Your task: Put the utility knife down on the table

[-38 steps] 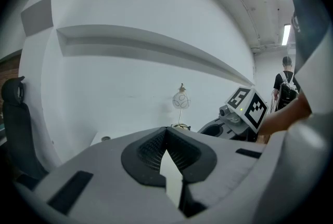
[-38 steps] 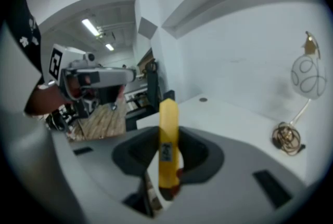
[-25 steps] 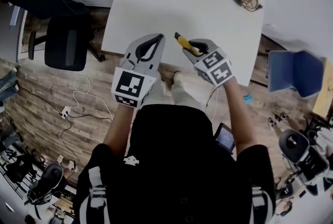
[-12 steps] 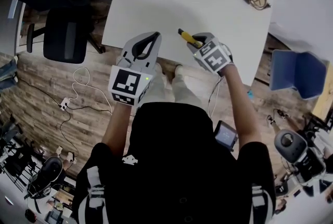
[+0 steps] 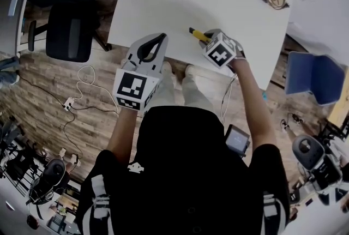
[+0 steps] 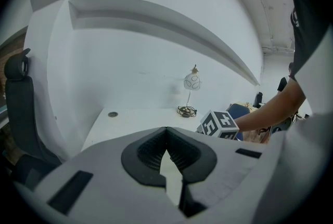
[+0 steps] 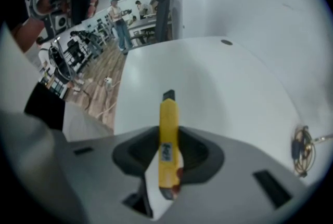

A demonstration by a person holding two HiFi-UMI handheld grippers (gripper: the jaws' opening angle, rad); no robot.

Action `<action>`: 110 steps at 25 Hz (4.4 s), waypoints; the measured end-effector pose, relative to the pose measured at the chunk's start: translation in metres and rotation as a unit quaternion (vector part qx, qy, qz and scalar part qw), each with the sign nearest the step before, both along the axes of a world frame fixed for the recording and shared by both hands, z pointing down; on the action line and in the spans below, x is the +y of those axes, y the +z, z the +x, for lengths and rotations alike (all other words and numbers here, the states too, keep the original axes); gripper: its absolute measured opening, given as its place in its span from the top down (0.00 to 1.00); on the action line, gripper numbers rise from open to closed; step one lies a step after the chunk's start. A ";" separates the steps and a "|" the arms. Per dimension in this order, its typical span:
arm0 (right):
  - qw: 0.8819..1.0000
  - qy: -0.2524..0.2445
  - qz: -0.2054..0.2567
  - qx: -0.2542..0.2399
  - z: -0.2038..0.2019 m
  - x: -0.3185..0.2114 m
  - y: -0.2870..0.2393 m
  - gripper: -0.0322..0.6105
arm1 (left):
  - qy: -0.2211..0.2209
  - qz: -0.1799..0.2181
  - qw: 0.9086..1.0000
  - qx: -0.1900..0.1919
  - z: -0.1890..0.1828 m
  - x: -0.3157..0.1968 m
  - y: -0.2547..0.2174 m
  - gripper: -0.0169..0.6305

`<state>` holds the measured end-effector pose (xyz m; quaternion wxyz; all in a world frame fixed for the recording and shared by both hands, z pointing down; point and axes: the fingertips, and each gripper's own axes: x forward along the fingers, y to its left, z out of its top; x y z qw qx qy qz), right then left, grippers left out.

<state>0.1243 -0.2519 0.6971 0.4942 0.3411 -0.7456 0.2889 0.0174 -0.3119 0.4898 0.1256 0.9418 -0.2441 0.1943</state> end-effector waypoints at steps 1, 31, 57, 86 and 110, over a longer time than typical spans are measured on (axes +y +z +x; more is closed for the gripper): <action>1.000 -0.003 -0.001 0.007 0.002 -0.002 0.003 0.74 | 0.000 -0.001 1.000 -0.001 0.000 0.000 0.001 0.95; 0.995 -0.059 -0.013 0.082 0.010 -0.014 0.031 0.74 | -0.006 -0.011 1.000 -0.004 -0.001 -0.012 0.011 0.95; 0.997 0.057 0.049 0.008 0.013 -0.020 -0.041 0.78 | -0.005 0.033 0.999 0.018 0.002 -0.008 -0.035 0.95; 0.896 0.192 0.383 -0.114 0.007 -0.041 -0.318 0.90 | -0.008 0.173 0.983 0.067 0.007 -0.001 -0.161 0.95; 0.831 0.192 0.501 -0.148 0.000 -0.008 -0.408 0.90 | -0.001 0.241 0.965 0.101 0.009 0.030 -0.223 0.95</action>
